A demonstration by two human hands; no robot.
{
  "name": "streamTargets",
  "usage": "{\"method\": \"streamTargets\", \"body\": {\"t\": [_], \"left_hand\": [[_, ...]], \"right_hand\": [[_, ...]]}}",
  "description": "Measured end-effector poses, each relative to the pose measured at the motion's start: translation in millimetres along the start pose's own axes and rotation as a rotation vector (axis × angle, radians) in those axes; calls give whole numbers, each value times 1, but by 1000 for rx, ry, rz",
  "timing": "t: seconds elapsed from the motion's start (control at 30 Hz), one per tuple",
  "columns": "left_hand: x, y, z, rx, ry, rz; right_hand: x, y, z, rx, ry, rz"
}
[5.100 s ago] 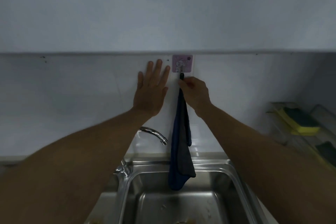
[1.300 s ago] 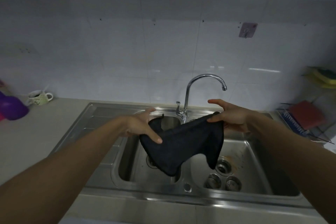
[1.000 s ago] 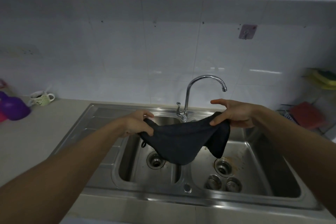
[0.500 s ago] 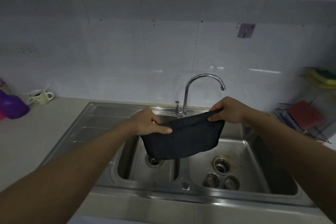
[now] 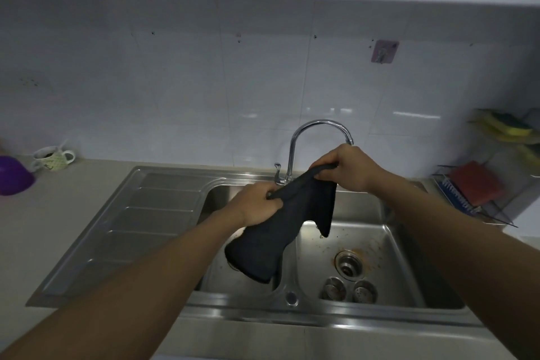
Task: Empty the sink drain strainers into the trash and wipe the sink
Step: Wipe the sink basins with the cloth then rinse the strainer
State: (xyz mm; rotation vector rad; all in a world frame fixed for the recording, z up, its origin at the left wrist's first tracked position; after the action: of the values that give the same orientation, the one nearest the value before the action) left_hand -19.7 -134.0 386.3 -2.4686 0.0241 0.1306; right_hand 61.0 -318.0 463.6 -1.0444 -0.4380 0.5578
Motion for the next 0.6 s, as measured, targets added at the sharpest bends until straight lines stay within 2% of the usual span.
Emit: {"method": "streamTargets", "body": {"t": [0.1, 0.23, 0.33, 0.47, 0.6], "left_hand": [[3, 1, 6, -263, -122, -81], [7, -1, 2, -666, -268, -168], [12, -6, -9, -775, -257, -200], [13, -7, -10, -951, -311, -262], [17, -5, -4, -1132, -371, -300]], "right_hand": [[-4, -1, 0, -32, -8, -22], [-7, 12, 0, -125, -16, 78], [-11, 28, -3, -105, 33, 108], [-13, 50, -2, 88, 118, 88], [-6, 71, 10, 90, 70, 125]]}}
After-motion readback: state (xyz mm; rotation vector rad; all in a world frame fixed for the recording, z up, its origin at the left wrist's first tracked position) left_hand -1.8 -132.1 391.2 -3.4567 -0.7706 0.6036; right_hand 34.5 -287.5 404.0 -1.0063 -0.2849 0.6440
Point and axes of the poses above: each hand's wrist, its own x-axis towards the middle knuckle, its own y-axis out of the palm, z = x × y, the point moved 6 cm from there along x, towards the middle knuckle, and after that the axes turned 9 degrees about -x, right-handed, at the moved point
